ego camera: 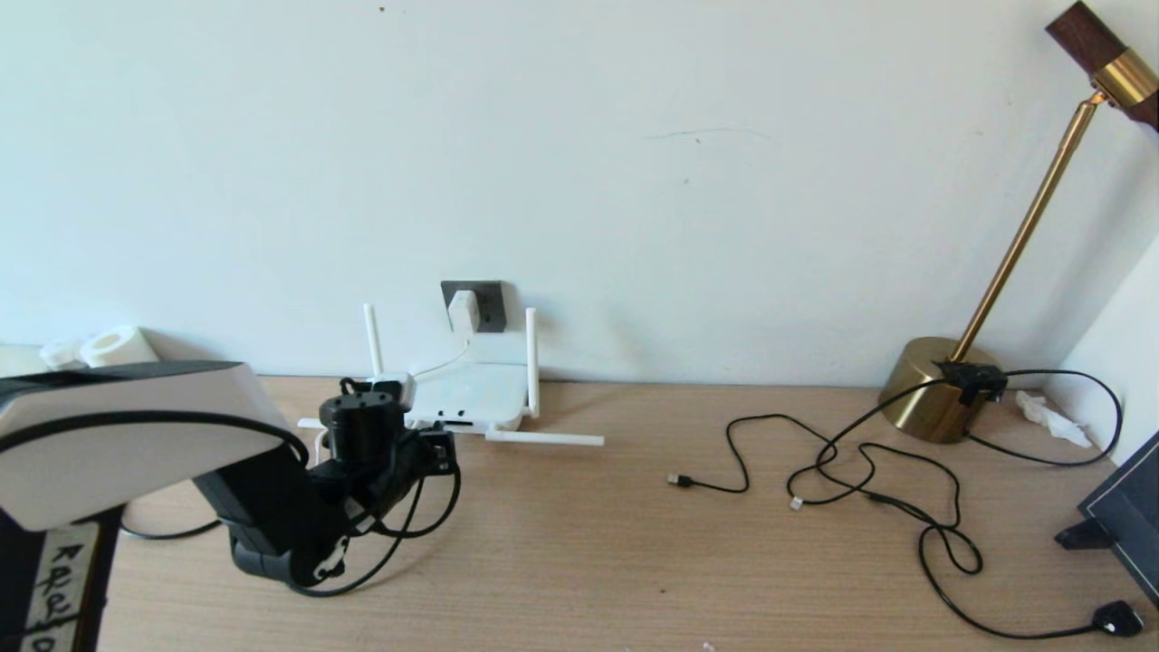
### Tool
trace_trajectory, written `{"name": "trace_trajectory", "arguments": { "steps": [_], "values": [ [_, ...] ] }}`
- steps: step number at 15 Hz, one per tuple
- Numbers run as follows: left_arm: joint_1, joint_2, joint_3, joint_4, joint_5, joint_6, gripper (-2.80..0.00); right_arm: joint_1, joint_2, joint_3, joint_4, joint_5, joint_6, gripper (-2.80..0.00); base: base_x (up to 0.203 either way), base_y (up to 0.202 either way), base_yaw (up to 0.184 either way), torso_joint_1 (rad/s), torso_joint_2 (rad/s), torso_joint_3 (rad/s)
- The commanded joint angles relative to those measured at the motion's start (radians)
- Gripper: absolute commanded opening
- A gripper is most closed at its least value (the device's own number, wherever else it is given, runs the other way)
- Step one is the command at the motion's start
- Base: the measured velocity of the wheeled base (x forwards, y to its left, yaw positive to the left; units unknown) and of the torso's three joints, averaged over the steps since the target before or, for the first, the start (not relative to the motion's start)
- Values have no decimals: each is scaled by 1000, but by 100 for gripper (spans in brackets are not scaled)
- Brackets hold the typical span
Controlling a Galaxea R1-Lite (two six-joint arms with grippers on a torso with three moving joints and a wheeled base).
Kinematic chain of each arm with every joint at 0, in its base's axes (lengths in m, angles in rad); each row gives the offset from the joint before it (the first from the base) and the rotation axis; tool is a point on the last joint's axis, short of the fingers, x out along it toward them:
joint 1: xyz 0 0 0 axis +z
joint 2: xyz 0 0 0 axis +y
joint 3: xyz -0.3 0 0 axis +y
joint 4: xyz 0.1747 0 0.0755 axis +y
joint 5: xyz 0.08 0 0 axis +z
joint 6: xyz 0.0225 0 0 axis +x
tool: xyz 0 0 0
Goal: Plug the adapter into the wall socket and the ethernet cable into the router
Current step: Plug cable into router interface
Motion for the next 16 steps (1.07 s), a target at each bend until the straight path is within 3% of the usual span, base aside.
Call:
{"name": "trace_trajectory", "arguments": {
  "steps": [1, 16],
  "values": [
    [0, 1, -2, -7, 1, 4, -280, 0, 2, 0, -1, 0, 1, 0, 0, 0, 0, 0, 0, 0],
    [7, 6, -5, -5, -26, 23, -280, 0, 2, 0, -1, 0, 0, 0, 0, 0, 0, 0, 0, 0]
  ]
}}
